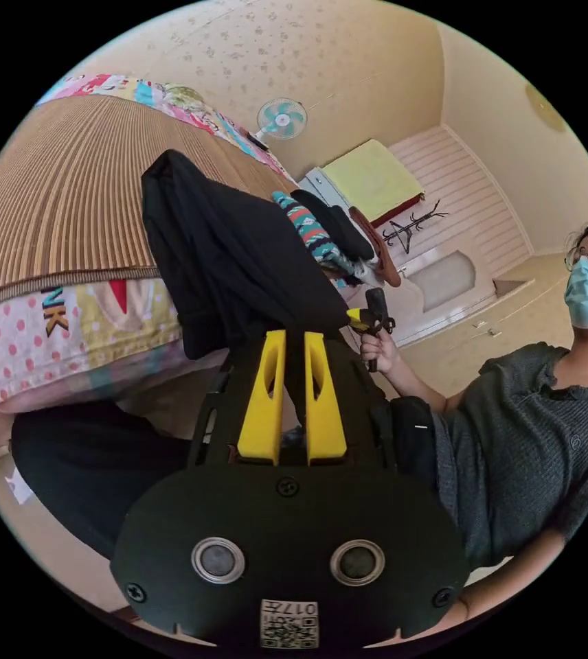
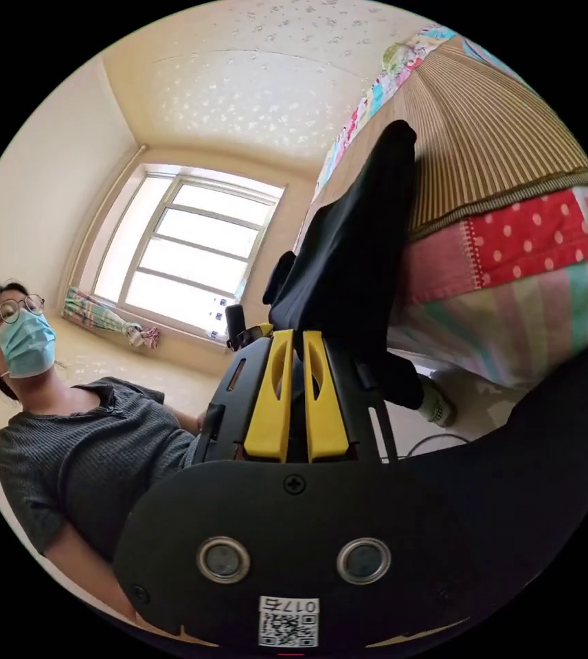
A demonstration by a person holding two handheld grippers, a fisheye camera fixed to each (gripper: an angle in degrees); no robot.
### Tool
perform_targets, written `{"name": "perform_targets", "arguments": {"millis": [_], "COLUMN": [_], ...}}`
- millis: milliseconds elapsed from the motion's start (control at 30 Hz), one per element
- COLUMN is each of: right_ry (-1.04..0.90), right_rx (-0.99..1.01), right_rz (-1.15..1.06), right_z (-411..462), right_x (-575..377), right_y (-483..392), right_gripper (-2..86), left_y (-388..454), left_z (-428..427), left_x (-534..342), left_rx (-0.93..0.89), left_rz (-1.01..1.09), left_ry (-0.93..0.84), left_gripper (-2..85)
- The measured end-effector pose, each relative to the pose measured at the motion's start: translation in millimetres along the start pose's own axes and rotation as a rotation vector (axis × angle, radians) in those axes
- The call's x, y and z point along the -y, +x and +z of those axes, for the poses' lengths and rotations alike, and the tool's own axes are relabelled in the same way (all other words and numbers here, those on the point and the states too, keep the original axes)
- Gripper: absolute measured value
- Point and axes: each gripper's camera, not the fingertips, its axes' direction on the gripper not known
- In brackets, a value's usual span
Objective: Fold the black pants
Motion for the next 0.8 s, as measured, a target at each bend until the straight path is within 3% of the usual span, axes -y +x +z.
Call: {"name": "perform_targets", "arguments": {"millis": [33, 100, 167, 400, 533, 600, 800], "right_ry": [0.022, 0.089, 0.135, 0.13, 0.144, 0.124, 0.037], "right_rx": [-0.042, -0.085, -0.116, -0.101, -0.049, -0.022, -0.014], "right_rz": [0.029, 0.041, 0.033, 0.106, 0.198, 0.222, 0.284], "right_z": [-4.8, -19.1, -34.2, -63.7, -75.8, -78.0, -85.7], "right_x": [1.4, 2.2, 4.3, 13.7, -1.5, -5.8, -3.2], "right_y": [1.9, -3.1, -11.8, -19.7, -23.1, -25.7, -32.7], "right_gripper": [4.3, 5.6, 7.4, 13.0, 16.4, 17.3, 21.1], "left_y": [-2.9, -23.8, -36.3, -47.1, -37.3, -44.0, -41.2], "left_z": [-10.2, -54.3, -79.4, -90.1, -131.4, -146.6, -205.2], "left_x": [1.9, 13.2, 28.9, 124.7, 151.4, 163.0, 182.6], "left_rx": [-0.026, -0.094, -0.033, 0.061, 0.093, -0.059, -0.141], "left_rz": [-0.011, -0.15, -0.24, -0.273, -0.308, -0.362, -0.405], "left_ry": [0.047, 0.229, 0.265, 0.032, 0.015, -0.032, -0.051], "left_gripper": [8.6, 22.1, 26.7, 30.4, 28.6, 22.4, 12.6]}}
